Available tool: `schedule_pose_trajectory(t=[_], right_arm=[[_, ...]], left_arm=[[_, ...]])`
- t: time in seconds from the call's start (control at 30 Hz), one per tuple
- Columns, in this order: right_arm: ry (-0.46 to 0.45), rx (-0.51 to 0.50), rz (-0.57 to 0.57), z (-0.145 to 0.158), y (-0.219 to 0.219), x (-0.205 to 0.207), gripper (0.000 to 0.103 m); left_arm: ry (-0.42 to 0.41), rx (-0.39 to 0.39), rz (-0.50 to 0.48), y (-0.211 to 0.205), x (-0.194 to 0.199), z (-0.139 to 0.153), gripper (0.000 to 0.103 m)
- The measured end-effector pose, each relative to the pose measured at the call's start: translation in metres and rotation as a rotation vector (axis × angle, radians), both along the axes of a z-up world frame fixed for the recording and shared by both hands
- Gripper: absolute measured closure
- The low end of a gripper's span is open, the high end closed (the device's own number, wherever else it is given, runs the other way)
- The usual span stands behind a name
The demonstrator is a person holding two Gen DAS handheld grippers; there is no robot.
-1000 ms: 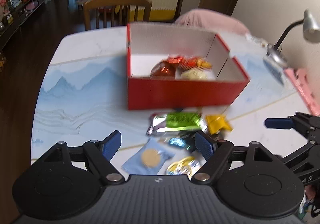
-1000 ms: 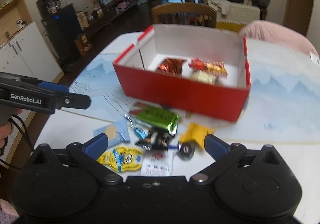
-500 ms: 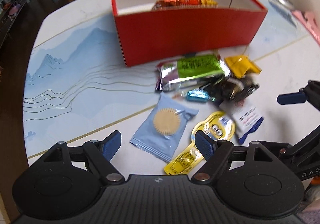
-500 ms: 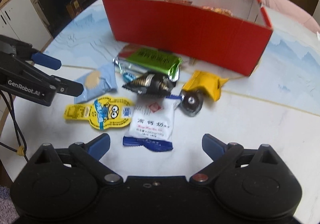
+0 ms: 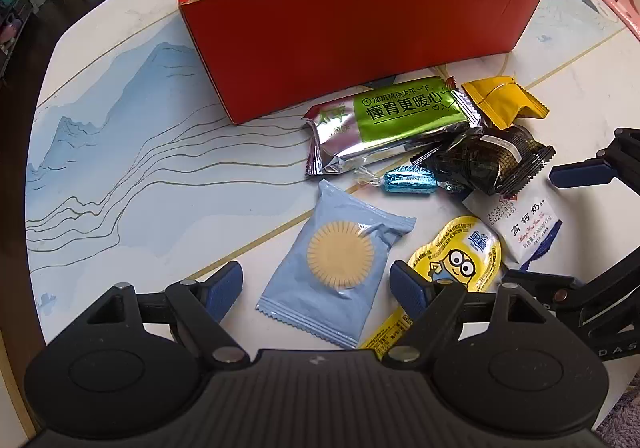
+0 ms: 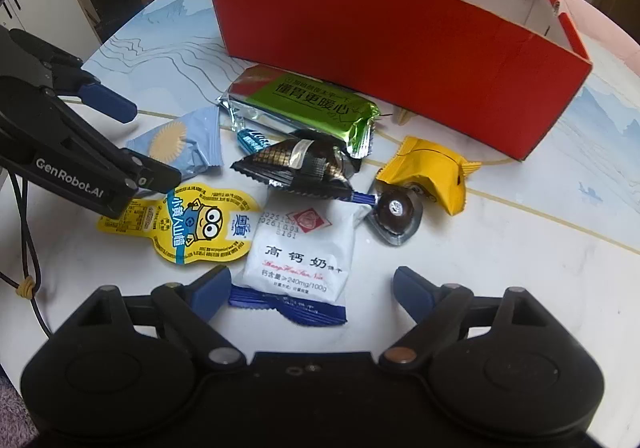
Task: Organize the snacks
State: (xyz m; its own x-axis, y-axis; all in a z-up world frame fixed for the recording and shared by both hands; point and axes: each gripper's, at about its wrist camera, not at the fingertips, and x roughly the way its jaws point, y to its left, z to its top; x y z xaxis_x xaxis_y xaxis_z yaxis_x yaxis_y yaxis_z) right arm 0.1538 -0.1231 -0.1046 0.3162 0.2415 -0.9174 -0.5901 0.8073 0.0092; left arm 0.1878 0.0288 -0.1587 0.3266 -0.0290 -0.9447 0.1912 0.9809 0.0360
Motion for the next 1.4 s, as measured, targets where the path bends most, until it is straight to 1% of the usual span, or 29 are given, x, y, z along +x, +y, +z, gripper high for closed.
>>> schedule_pose_trajectory(t=[0.2, 0.37, 0.43, 0.53, 0.6, 0.63, 0.73, 0.9, 1.1, 1.27, 1.4], right_arm=[[-0.007, -0.014, 0.014, -0.002, 0.006, 0.003, 0.016], [-0.031, -0.025, 0.027, -0.002, 0.007, 0.004, 0.022], [-0.039, -0.021, 0.028, -0.002, 0.007, 0.004, 0.027], [-0.05, -0.013, 0.026, -0.001, 0.004, 0.004, 0.035], [-0.057, -0.008, 0.024, 0.0, 0.002, 0.004, 0.04], [-0.06, -0.007, 0.022, 0.001, 0.0, 0.003, 0.045], [-0.067, -0.005, 0.019, 0.002, -0.002, 0.001, 0.052], [-0.072, -0.006, -0.006, 0.004, -0.006, -0.004, 0.055], [-0.055, 0.014, -0.055, 0.007, -0.017, -0.013, 0.056], [-0.025, 0.033, -0.116, 0.008, -0.033, -0.024, 0.056], [-0.021, 0.063, -0.166, 0.013, -0.045, -0.031, 0.056]], left_arm=[[0.008, 0.014, -0.013, -0.003, 0.003, -0.005, 0.023], [0.0, 0.015, -0.018, -0.003, 0.006, -0.006, 0.024], [0.0, 0.011, -0.018, -0.004, 0.006, -0.006, 0.025], [0.014, -0.005, -0.005, -0.004, 0.008, -0.005, 0.031], [0.022, -0.027, 0.003, -0.005, 0.008, -0.005, 0.041], [0.019, -0.027, 0.005, -0.005, 0.007, -0.004, 0.042], [0.012, -0.014, 0.012, -0.009, 0.003, -0.003, 0.045], [0.006, -0.016, 0.051, -0.007, -0.001, -0.003, 0.05], [0.0, -0.01, 0.103, -0.004, -0.009, 0.0, 0.055], [0.005, -0.045, 0.177, 0.009, -0.014, 0.002, 0.058], [0.005, -0.077, 0.235, 0.022, -0.018, 0.002, 0.059]])
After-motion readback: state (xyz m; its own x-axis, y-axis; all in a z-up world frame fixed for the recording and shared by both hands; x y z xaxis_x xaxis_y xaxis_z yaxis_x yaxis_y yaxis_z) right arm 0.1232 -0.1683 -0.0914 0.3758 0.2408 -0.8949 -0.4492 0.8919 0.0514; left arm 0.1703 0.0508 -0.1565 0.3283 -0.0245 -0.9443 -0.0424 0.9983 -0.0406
